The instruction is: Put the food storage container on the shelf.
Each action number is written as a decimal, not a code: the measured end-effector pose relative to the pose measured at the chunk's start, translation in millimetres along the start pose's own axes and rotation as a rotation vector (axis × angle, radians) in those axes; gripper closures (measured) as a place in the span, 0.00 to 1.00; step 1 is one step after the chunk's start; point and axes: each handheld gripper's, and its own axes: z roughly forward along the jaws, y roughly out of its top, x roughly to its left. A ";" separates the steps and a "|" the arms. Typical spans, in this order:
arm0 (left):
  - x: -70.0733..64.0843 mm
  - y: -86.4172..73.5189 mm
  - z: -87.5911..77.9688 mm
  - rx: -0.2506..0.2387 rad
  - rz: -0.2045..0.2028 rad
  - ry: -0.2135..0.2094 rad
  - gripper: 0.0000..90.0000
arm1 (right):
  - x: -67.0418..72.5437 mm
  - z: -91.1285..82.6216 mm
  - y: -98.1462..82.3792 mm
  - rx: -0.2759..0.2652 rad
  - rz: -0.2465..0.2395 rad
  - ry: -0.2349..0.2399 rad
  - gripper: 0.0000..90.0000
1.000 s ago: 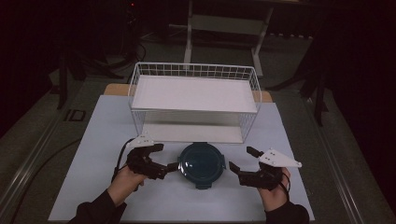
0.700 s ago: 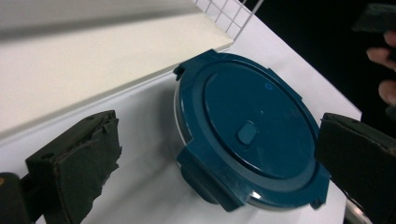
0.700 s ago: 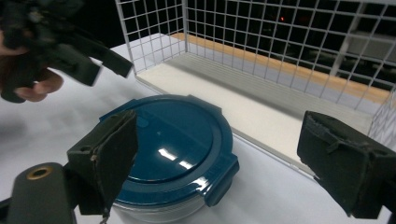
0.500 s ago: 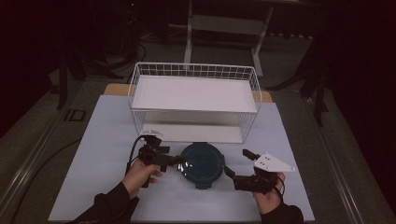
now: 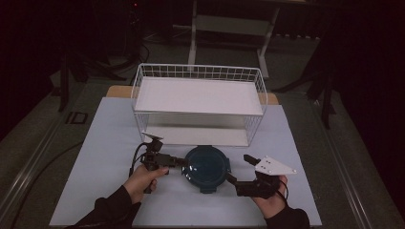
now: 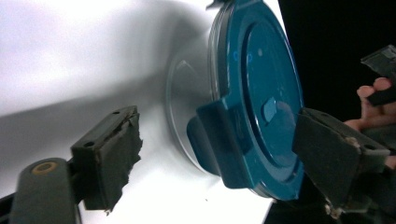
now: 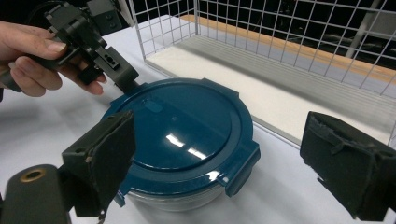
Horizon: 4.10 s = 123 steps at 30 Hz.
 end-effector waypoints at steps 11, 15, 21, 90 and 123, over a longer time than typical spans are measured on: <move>5.3 -3.9 6.8 0.040 -0.030 -0.076 0.57 | -2.0 1.8 -1.5 0.017 0.018 0.003 0.12; 2.5 -4.8 6.0 0.041 0.001 -0.069 0.58 | -9.9 4.5 -4.2 0.031 0.074 0.007 0.15; -8.2 -9.5 3.2 0.030 0.107 -0.054 0.59 | -24.4 11.8 -11.1 0.088 0.202 0.049 0.18; -28.5 5.9 -28.1 -0.279 0.364 0.053 0.63 | -68.3 61.6 22.4 0.156 0.436 0.295 0.61; 27.6 53.2 -4.8 -0.379 0.292 0.012 0.61 | -112.2 124.3 17.2 0.115 0.455 0.241 0.59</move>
